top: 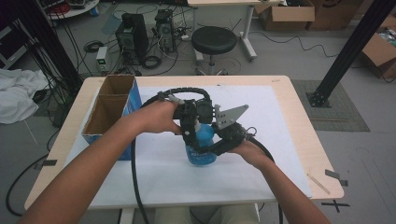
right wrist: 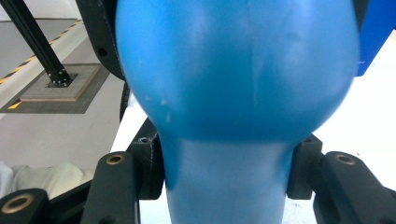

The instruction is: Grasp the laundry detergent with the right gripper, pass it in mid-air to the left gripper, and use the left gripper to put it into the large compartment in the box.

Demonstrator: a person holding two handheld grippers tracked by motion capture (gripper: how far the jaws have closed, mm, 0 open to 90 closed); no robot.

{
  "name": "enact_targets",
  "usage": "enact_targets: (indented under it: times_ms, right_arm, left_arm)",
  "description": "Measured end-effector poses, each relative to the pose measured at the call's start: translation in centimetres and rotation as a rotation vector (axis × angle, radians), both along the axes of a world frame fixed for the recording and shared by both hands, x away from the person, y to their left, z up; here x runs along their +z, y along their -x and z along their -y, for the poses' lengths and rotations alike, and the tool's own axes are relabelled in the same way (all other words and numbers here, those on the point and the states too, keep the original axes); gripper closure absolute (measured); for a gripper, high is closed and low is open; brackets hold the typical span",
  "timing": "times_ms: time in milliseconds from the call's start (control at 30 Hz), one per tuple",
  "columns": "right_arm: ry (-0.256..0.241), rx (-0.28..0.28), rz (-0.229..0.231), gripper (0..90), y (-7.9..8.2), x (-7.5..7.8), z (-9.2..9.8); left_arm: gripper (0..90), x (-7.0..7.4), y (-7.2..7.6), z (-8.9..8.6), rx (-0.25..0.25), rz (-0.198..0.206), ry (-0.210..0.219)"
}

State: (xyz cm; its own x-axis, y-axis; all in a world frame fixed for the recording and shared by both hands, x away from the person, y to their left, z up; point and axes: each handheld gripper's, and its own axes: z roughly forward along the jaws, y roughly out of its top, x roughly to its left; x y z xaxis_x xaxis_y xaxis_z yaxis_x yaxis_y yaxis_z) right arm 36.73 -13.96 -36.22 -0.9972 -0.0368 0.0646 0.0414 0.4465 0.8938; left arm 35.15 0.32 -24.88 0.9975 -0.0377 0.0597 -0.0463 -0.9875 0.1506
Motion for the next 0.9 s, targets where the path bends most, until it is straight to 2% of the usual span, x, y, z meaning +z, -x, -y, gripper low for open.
enact_targets:
  times_ms: [567, 900]
  right_arm:
    - [0.001, 0.007, 0.007, 44.6, 0.12, 0.00, -0.10]
    - [0.002, 0.006, 0.010, 44.5, 0.16, -0.04, -0.09]
  left_arm:
    - [36.3, -0.04, -0.03, -0.04, -0.009, 0.001, -0.002]
    - [36.8, -0.10, 0.02, -0.02, -0.015, 0.006, -0.005]
